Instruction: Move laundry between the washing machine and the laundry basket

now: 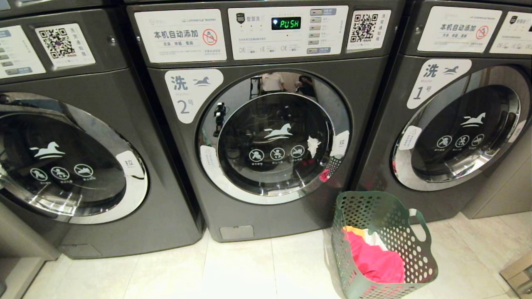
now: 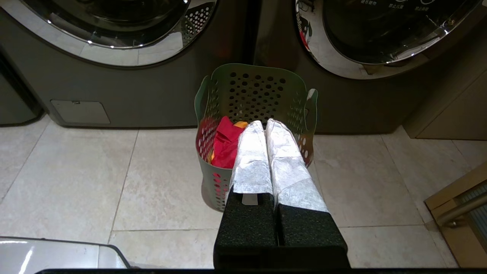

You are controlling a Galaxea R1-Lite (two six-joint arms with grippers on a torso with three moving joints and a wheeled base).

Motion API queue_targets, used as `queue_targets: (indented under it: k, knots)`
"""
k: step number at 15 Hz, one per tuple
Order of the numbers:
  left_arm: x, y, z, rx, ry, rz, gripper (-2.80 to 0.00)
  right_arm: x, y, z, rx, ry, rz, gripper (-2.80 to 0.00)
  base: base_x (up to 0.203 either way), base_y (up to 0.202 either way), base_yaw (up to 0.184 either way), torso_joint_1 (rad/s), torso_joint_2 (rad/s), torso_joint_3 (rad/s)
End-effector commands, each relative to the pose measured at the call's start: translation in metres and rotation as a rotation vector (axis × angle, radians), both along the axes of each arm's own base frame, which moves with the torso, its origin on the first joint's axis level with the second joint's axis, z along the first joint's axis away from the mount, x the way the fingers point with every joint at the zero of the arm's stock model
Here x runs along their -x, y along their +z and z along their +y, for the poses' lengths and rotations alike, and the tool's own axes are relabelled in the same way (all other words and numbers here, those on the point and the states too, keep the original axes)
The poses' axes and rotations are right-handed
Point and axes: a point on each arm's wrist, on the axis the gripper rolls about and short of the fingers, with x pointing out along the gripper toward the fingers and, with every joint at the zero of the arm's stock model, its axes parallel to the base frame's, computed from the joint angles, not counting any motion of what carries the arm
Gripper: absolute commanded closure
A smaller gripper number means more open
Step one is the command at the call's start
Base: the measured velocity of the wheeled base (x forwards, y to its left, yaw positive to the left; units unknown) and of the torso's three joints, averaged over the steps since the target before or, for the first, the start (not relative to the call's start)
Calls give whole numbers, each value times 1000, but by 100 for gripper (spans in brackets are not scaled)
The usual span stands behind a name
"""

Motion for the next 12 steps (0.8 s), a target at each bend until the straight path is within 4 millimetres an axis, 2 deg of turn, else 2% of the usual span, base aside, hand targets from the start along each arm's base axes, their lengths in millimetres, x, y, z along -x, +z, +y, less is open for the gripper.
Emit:
queue_targets:
  k: [1, 12]
  knots:
    - [1, -1, 0, 3, 0, -17, 0, 1, -1, 0, 2, 2, -5, 0, 0, 0, 0, 0, 0, 0]
    - [0, -1, 0, 6, 0, -17, 0, 0, -1, 0, -4, 0, -5, 0, 0, 0, 0, 0, 0, 0]
